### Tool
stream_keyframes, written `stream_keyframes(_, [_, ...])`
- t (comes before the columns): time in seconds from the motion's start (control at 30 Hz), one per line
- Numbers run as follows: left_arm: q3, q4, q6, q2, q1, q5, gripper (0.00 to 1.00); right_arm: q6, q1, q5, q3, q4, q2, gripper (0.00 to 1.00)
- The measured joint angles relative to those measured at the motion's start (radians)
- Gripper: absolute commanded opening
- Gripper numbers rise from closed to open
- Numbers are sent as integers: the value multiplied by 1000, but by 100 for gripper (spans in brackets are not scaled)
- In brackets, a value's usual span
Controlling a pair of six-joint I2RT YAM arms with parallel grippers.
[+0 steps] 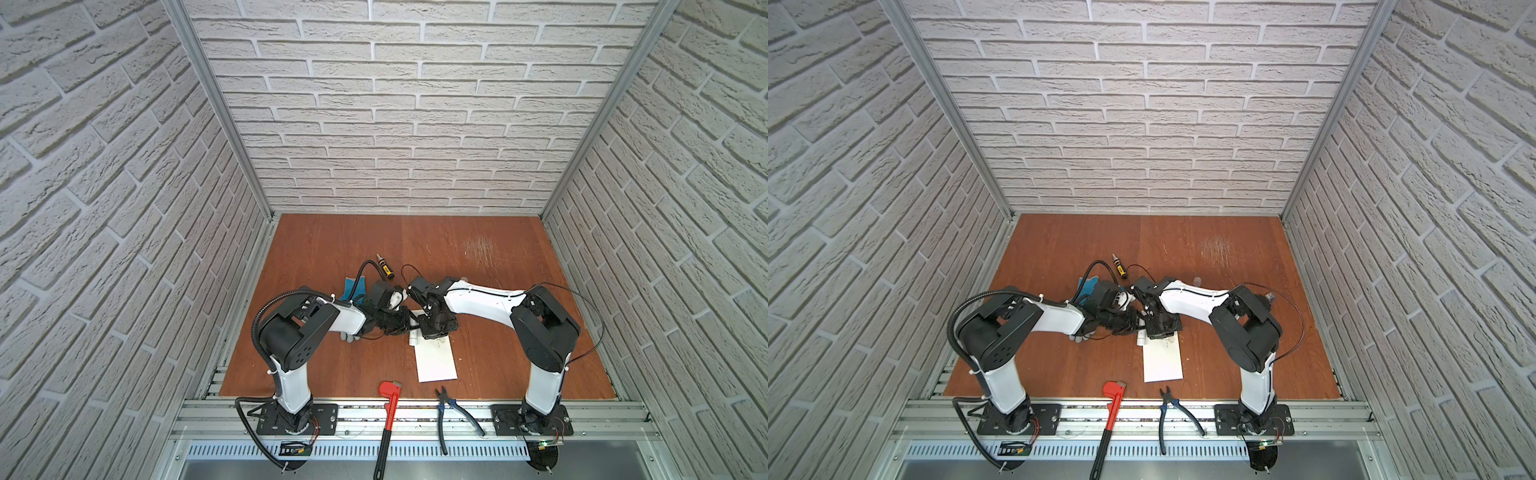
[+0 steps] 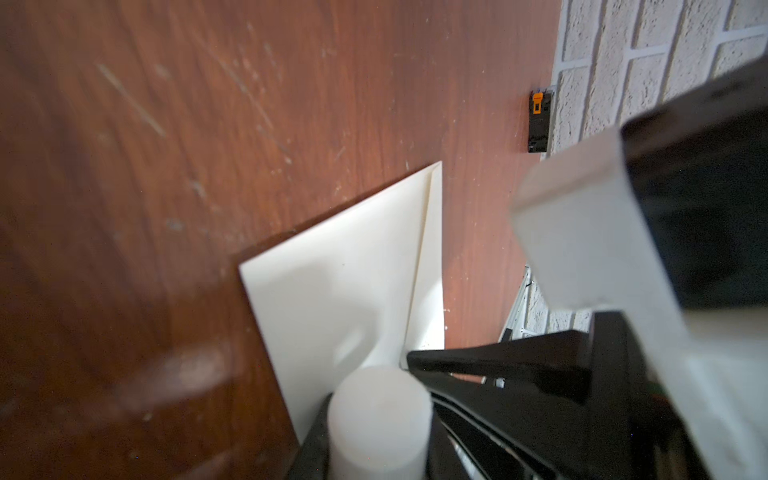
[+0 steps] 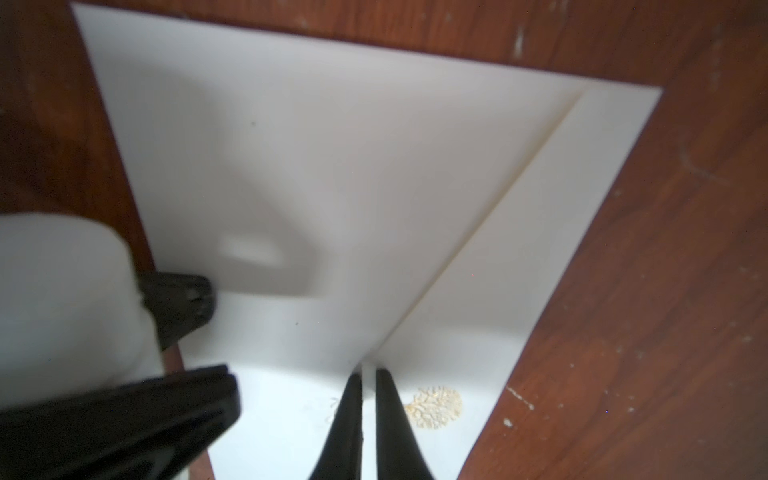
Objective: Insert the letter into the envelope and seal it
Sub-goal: 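Press the envelope flap with the closed right gripper while the left holds the glue stick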
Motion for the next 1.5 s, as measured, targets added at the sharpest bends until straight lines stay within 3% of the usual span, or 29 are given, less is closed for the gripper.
stream_keyframes(0.47, [0,-5,3,0,5,5,0,-11,15,2,-11,22,-9,25])
stream_keyframes(0.77, [0,-3,3,3,10,16,0,-93,10,-64,15,10,-11,45])
stream_keyframes(1.07, [0,-2,3,4,10,19,0,-113,11,-91,43,-72,-82,43])
stream_keyframes(1.33, [0,-2,3,4,10,19,0,-110,-4,-79,49,-103,-169,24])
stream_keyframes(1.5, [2,-4,3,4,10,19,0,-109,-25,-73,16,-106,-170,25])
